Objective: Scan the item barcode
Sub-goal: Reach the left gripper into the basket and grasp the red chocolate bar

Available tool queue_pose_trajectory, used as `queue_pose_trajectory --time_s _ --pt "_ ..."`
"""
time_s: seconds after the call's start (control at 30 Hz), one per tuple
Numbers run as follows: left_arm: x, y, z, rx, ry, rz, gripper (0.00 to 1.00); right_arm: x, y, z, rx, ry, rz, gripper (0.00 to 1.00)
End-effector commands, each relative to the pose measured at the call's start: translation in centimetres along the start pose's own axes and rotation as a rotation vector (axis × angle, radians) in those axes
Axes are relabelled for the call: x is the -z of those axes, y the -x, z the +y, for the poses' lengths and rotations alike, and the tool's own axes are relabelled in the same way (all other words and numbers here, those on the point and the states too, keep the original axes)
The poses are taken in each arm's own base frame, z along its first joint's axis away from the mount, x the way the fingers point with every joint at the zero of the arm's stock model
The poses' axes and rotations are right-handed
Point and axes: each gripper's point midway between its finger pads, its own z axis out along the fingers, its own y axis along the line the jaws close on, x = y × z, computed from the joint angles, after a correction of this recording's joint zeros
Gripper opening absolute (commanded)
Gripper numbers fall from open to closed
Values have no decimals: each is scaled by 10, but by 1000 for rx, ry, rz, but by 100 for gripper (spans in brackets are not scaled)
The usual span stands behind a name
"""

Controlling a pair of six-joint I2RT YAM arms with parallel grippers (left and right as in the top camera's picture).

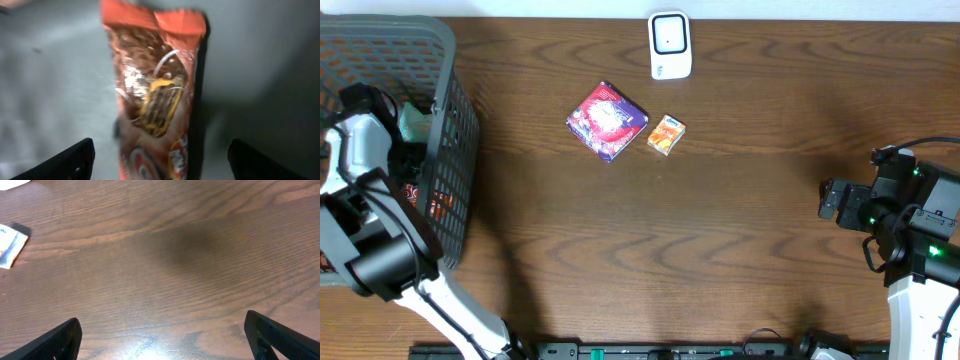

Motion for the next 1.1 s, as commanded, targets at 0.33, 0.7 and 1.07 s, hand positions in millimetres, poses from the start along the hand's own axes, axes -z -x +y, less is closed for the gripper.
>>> queue_pose_trajectory --time_s 0.33,0.7,1.07 --pt "-6 -19 -1 -28 -19 97 7 3 5 -2 -10 -8 -12 99" --pt "143 27 -5 10 -374 -169 7 3 5 -2 -10 -8 -12 99" --pt "352 0 32 -90 -890 -511 7 3 5 -2 -10 -8 -12 99"
